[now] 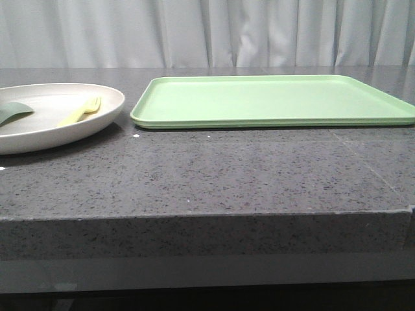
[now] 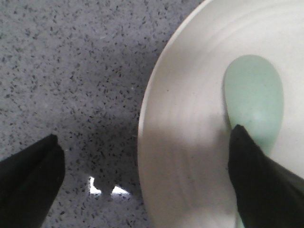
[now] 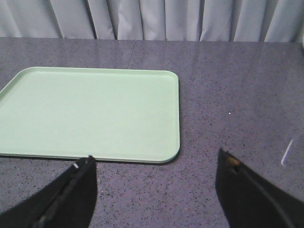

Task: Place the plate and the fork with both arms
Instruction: 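Lower the left gripper and grasp the cream plate's rim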

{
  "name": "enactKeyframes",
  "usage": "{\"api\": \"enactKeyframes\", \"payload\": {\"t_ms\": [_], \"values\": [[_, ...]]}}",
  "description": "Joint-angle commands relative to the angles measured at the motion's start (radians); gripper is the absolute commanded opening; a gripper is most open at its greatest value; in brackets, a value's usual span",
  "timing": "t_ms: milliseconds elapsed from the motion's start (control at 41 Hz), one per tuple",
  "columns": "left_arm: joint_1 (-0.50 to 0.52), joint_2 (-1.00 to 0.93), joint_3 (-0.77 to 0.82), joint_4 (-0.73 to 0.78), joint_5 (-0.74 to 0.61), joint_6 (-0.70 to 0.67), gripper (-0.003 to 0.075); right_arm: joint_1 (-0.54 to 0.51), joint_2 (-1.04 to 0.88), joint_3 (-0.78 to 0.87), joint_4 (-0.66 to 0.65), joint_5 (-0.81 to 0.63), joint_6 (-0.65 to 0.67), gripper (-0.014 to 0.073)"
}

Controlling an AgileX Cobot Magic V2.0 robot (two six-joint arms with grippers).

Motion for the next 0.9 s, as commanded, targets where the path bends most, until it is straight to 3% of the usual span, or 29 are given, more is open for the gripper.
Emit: {"api": "enactKeyframes", "payload": {"t_ms": [0,122,219,877], "values": [[0.001,-0.016,-0.034,-0.028,-0.032,-0.007,0.0671,-0.004,0.009,-0.03,-0.006,-0.077,-0.01,0.0547],[0.001,-0.004,-0.034,-0.052,-0.032,-0.007,0.0659,-0.004,0.009,-0.03,-0.006,-0.077,-0.01,0.0547],[0.001,0.006,-0.034,-0.068,-0.027,-0.007,0.0606,-0.004,0.009,-0.03,-0.006,-0.077,-0.01,0.0547],[0.001,0.005,-0.034,-0.073,-0.027,-0.007,0.0131,-0.004,0.009,-0.03,-0.006,-0.077,-0.01,0.0547]]}}
